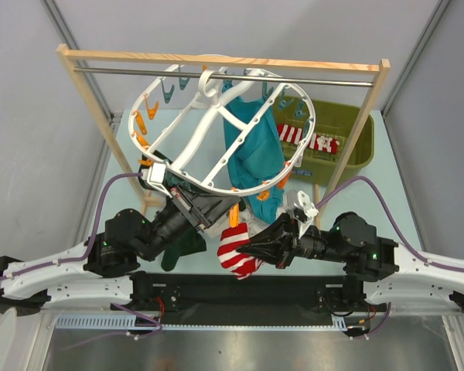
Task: Clip the socks to the hanger
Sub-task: Clamp the sock onto the hanger.
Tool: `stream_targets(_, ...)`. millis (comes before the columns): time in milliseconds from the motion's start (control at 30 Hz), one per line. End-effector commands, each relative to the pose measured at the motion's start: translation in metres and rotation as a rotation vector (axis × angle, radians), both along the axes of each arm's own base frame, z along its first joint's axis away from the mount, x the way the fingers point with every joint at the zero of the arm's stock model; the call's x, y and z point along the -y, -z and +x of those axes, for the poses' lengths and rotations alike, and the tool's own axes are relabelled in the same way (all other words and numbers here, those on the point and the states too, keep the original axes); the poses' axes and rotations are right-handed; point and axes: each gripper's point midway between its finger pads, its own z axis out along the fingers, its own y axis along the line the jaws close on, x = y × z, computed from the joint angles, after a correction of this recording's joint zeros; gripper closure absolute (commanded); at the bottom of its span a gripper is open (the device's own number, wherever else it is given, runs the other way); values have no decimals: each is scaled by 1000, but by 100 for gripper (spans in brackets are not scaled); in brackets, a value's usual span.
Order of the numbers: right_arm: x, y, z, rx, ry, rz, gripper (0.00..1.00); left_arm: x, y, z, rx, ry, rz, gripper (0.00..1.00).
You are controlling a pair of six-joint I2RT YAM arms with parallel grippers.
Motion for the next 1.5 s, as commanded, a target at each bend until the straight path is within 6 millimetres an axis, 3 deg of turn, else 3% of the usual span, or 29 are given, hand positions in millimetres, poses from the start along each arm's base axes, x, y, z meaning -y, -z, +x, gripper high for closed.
stream_targets(0,6,-24,1,18,20,79,100,-2,-3,5,-12,-25,-22,100)
stream_targets(133,6,-25,-4,24,-11,74,100,-3,-3,5,-12,-30,-18,100)
stream_targets(333,11,-10,-16,15,-69,11,100,-3,-3,5,-9,-31,-15,100)
stream_targets(467,17,-20,-11,28,-37,41,100,-3,-4,5,-7,-29,-12,100)
stream_targets(633,12,-29,-11,50,-39,57,100,-2,-3,5,-8,-29,-8,100)
stream_targets(1467,9,-35,2,74,21,71,100,-1,-5,5,-1,-23,-11,100)
